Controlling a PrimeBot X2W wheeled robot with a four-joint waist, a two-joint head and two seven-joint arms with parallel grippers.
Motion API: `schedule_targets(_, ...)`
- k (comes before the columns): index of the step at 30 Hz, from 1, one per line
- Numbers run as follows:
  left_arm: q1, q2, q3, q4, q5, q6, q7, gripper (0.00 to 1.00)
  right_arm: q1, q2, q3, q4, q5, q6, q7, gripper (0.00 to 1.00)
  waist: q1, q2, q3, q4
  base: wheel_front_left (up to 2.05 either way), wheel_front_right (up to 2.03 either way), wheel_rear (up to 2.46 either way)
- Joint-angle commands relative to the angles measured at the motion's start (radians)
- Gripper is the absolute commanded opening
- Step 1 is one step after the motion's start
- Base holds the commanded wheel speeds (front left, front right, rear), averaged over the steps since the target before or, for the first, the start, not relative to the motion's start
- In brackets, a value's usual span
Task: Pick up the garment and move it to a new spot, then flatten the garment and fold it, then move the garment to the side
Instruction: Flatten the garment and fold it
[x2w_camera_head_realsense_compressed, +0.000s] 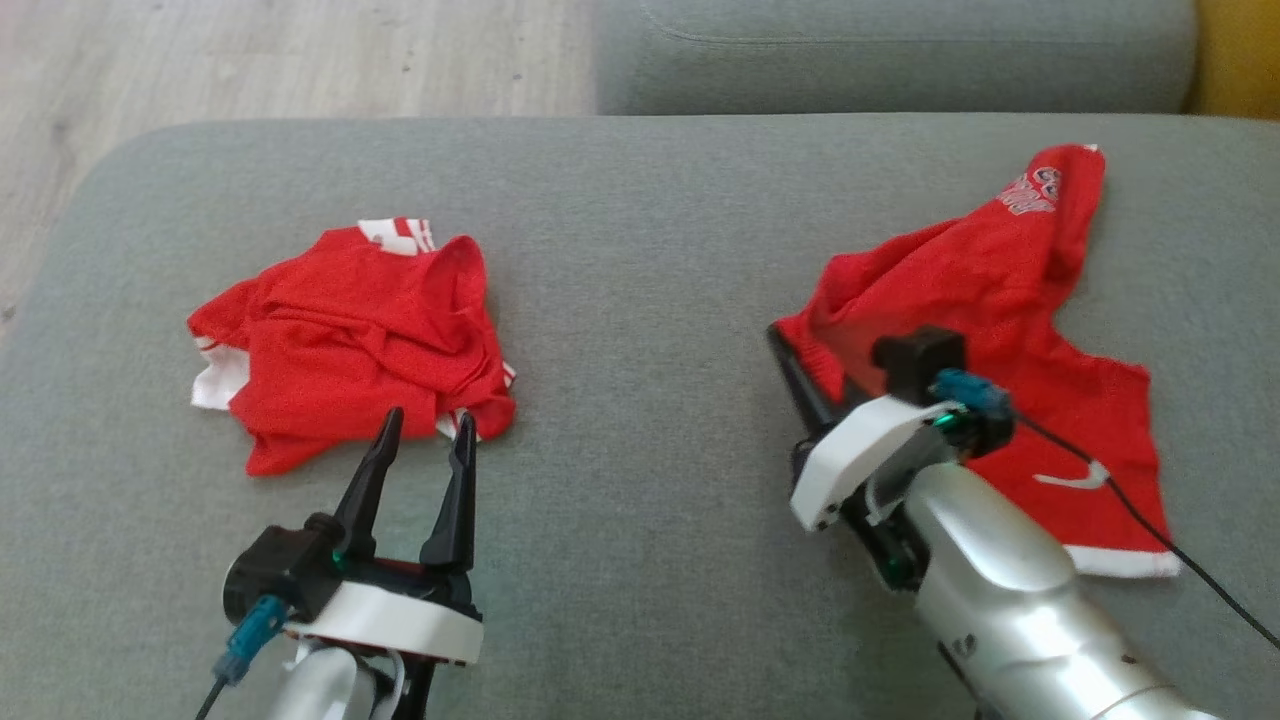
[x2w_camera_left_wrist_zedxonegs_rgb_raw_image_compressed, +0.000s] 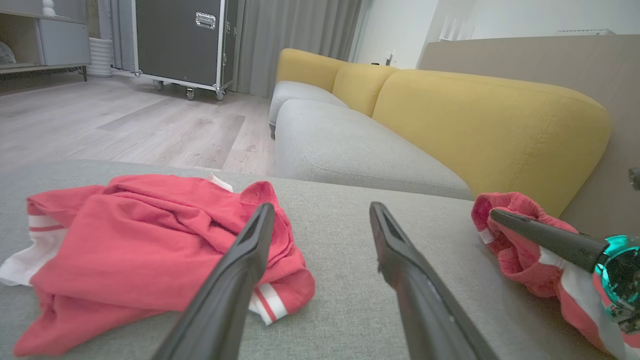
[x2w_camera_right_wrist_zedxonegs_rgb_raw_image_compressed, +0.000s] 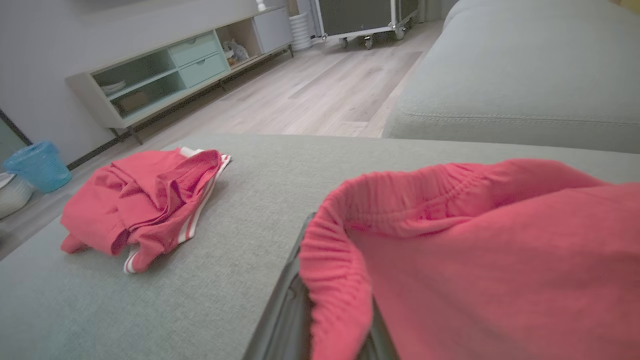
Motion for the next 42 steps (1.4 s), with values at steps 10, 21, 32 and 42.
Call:
schedule_targets(10, -0.034, 0.016, 0.049, -0.02, -0.004, 0.002, -0.01, 1.0, -0.057, 0.011, 0.178, -0.003, 0.086, -0.001, 0.002, 1.0, 0.0, -0.0001, -0.014, -0.005, 0.0, 0.0, 0.0)
schedule_targets(21, -0.021, -0.002, 0.092, -0.053, 0.004, 0.002, -0.01, 1.0, -0.028, 0.01, -0.076, 0.017, -0.055, -0.001, -0.058, 1.0, 0.0, -0.0001, -0.045, -0.13, 0.0, 0.0, 0.0)
schedule_targets(32, -0.03, -0.015, 0.091, -0.082, 0.007, 0.002, -0.01, 1.0, 0.356, 0.01, -0.532, -0.443, -0.349, -0.001, -0.059, 1.0, 0.0, -0.0001, -0.036, -0.216, 0.0, 0.0, 0.0)
schedule_targets(42, -0.028, 0.004, 0.085, -0.074, 0.001, 0.002, -0.01, 1.0, 0.461, 0.011, -0.508, -0.501, -0.327, -0.001, -0.059, 1.0, 0.0, -0.0001, -0.023, -0.248, 0.0, 0.0, 0.0)
